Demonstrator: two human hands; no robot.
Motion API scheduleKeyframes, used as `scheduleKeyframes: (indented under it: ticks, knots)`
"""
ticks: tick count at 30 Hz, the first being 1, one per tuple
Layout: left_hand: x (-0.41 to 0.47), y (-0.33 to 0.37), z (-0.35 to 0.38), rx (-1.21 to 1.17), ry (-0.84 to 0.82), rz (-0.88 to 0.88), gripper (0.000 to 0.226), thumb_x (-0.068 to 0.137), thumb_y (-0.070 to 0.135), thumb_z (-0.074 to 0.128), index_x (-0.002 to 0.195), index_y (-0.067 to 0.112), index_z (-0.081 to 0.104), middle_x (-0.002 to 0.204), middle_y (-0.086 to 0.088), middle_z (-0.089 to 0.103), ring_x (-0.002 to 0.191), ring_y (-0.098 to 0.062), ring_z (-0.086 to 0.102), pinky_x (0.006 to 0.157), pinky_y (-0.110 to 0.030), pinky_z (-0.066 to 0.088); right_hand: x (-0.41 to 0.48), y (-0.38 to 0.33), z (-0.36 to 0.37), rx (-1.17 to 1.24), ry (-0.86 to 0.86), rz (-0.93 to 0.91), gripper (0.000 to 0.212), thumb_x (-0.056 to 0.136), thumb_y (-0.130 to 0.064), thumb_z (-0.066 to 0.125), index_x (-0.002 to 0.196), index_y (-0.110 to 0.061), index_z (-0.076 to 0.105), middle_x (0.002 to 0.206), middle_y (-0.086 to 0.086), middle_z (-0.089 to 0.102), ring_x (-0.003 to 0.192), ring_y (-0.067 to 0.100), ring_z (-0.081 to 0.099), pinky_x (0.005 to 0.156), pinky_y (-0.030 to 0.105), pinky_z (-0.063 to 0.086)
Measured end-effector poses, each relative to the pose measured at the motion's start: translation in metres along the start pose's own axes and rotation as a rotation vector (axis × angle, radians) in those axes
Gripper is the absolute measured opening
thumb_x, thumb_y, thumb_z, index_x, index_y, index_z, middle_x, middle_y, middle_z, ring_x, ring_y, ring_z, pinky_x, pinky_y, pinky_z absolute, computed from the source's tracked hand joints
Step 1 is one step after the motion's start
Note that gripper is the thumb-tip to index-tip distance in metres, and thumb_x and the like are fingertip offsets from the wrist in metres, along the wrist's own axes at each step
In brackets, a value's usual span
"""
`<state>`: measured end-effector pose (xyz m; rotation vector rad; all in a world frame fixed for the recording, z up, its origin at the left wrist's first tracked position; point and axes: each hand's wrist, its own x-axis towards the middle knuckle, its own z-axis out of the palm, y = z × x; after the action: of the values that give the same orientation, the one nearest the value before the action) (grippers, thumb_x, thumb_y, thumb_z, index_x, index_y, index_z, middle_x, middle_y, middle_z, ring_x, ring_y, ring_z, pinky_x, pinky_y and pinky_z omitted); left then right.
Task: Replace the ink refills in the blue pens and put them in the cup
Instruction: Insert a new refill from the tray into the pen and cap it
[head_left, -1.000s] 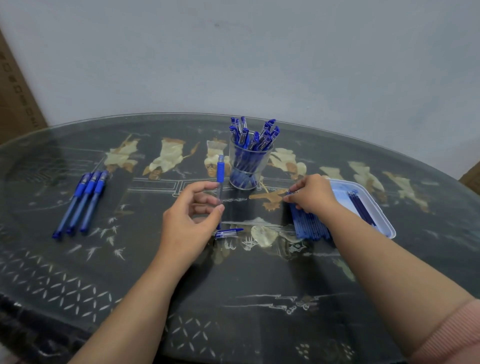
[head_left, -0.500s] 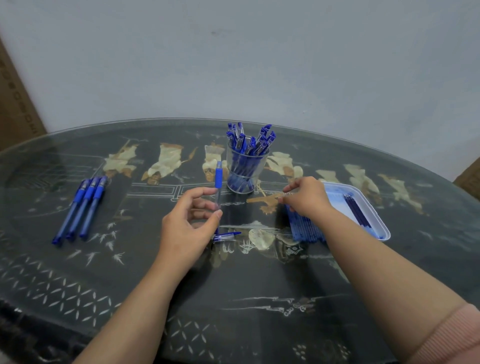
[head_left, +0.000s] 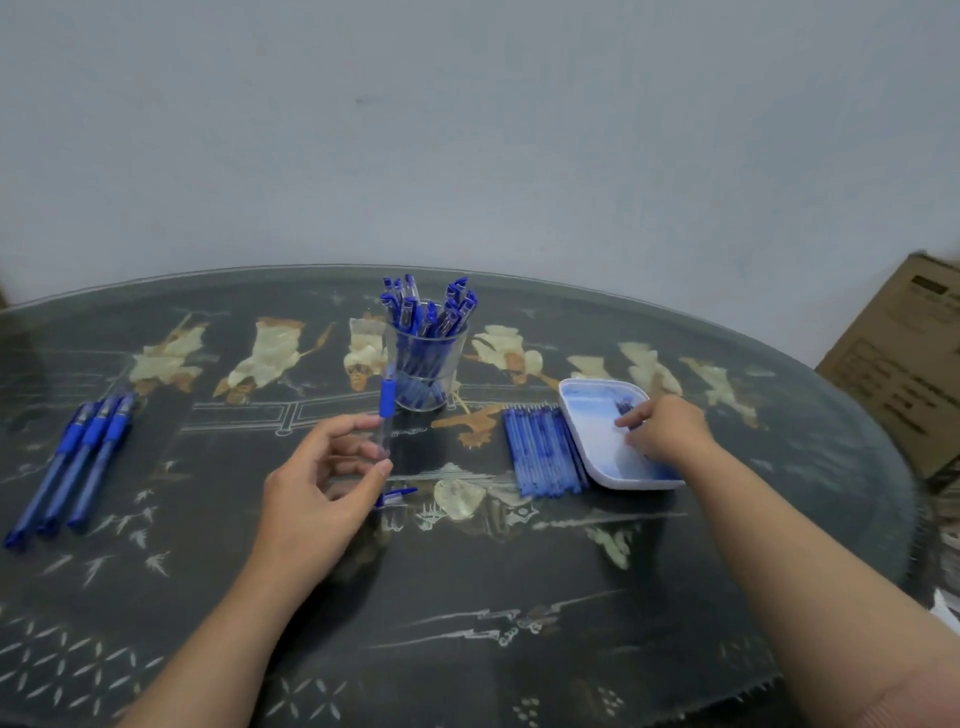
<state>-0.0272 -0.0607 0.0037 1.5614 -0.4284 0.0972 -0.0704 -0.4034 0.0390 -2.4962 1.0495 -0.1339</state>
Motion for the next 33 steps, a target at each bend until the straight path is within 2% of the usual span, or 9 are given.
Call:
scheduleKeyframes:
  ticks: [2, 10, 15, 19, 23, 25, 30, 31, 33]
  knots:
    - [0.0, -0.001, 0.0, 0.001, -0.007, 0.003, 0.043, 0.08, -0.009, 0.071, 0.102, 0.027, 0.066, 0.084, 0.002, 0.068, 0.072, -0.009, 0.063, 0.071, -0.01, 0.05, 0.002, 0.001, 0.005, -0.029, 0.01, -0.01, 0.028, 0.088, -0.005, 0.058, 0.101, -0.021, 0.077, 0.12, 0.007, 0.07, 0.11, 0.026, 0.063, 0.096, 0.032, 0.049]
    - [0.001, -0.002, 0.002, -0.017, -0.021, -0.003, 0.042, 0.08, -0.011, 0.07, 0.103, 0.024, 0.066, 0.081, 0.001, 0.068, 0.071, -0.008, 0.063, 0.07, -0.009, 0.05, -0.003, -0.003, 0.013, -0.045, 0.112, -0.027, 0.026, 0.088, 0.001, 0.051, 0.097, -0.002, 0.076, 0.107, 0.018, 0.069, 0.095, 0.034, 0.065, 0.079, 0.034, 0.052]
    - [0.0, 0.0, 0.002, -0.021, -0.021, -0.001, 0.041, 0.08, -0.011, 0.069, 0.103, 0.022, 0.066, 0.081, -0.004, 0.067, 0.072, -0.009, 0.062, 0.069, -0.008, 0.049, -0.002, -0.006, 0.017, -0.175, 0.12, -0.069, 0.027, 0.086, 0.001, 0.049, 0.096, -0.004, 0.073, 0.106, 0.016, 0.067, 0.08, 0.033, 0.055, 0.07, 0.031, 0.045]
    - [0.0, 0.0, 0.002, -0.022, -0.02, -0.008, 0.042, 0.079, -0.012, 0.07, 0.102, 0.023, 0.066, 0.08, -0.003, 0.067, 0.071, -0.01, 0.063, 0.068, -0.009, 0.05, 0.0, -0.008, 0.016, -0.208, 0.103, -0.059, 0.024, 0.085, 0.001, 0.049, 0.093, -0.004, 0.072, 0.098, 0.015, 0.065, 0.078, 0.032, 0.054, 0.067, 0.029, 0.042]
    - [0.0, 0.0, 0.001, -0.022, -0.019, -0.016, 0.042, 0.079, -0.01, 0.07, 0.102, 0.025, 0.066, 0.08, -0.002, 0.068, 0.072, -0.011, 0.064, 0.07, -0.01, 0.051, -0.001, -0.013, 0.015, -0.254, 0.098, -0.045, 0.018, 0.085, 0.002, 0.049, 0.073, -0.008, 0.058, 0.081, 0.011, 0.054, 0.072, 0.029, 0.049, 0.063, 0.029, 0.038]
    - [0.0, -0.001, 0.001, -0.018, -0.022, -0.014, 0.042, 0.079, -0.01, 0.07, 0.102, 0.025, 0.066, 0.083, 0.0, 0.069, 0.073, -0.011, 0.064, 0.07, -0.01, 0.051, 0.001, -0.013, 0.017, -0.249, 0.106, -0.035, 0.017, 0.085, 0.001, 0.049, 0.073, -0.008, 0.057, 0.08, 0.011, 0.054, 0.073, 0.03, 0.05, 0.064, 0.029, 0.039]
    - [0.001, -0.003, 0.0, -0.006, -0.014, -0.019, 0.041, 0.08, -0.007, 0.071, 0.103, 0.026, 0.066, 0.084, 0.004, 0.069, 0.075, -0.012, 0.065, 0.071, -0.01, 0.05, 0.002, -0.009, 0.014, -0.026, 0.143, 0.015, 0.021, 0.089, -0.006, 0.056, 0.097, -0.01, 0.075, 0.104, 0.012, 0.069, 0.095, 0.033, 0.064, 0.074, 0.03, 0.047]
    - [0.002, -0.003, -0.001, 0.0, -0.01, -0.018, 0.041, 0.08, -0.007, 0.072, 0.103, 0.027, 0.066, 0.084, 0.005, 0.069, 0.076, -0.012, 0.065, 0.072, -0.01, 0.05, -0.001, -0.011, 0.011, 0.055, 0.135, 0.016, 0.023, 0.088, -0.005, 0.056, 0.098, -0.012, 0.076, 0.101, 0.009, 0.07, 0.095, 0.031, 0.064, 0.075, 0.031, 0.048]
    - [0.001, -0.002, -0.001, -0.002, 0.001, -0.012, 0.041, 0.08, -0.006, 0.072, 0.103, 0.028, 0.066, 0.085, 0.006, 0.069, 0.076, -0.01, 0.065, 0.073, -0.01, 0.05, -0.013, -0.019, 0.004, 0.25, 0.091, -0.001, 0.027, 0.087, -0.002, 0.055, 0.097, -0.015, 0.076, 0.084, 0.002, 0.066, 0.079, 0.025, 0.061, 0.067, 0.029, 0.049]
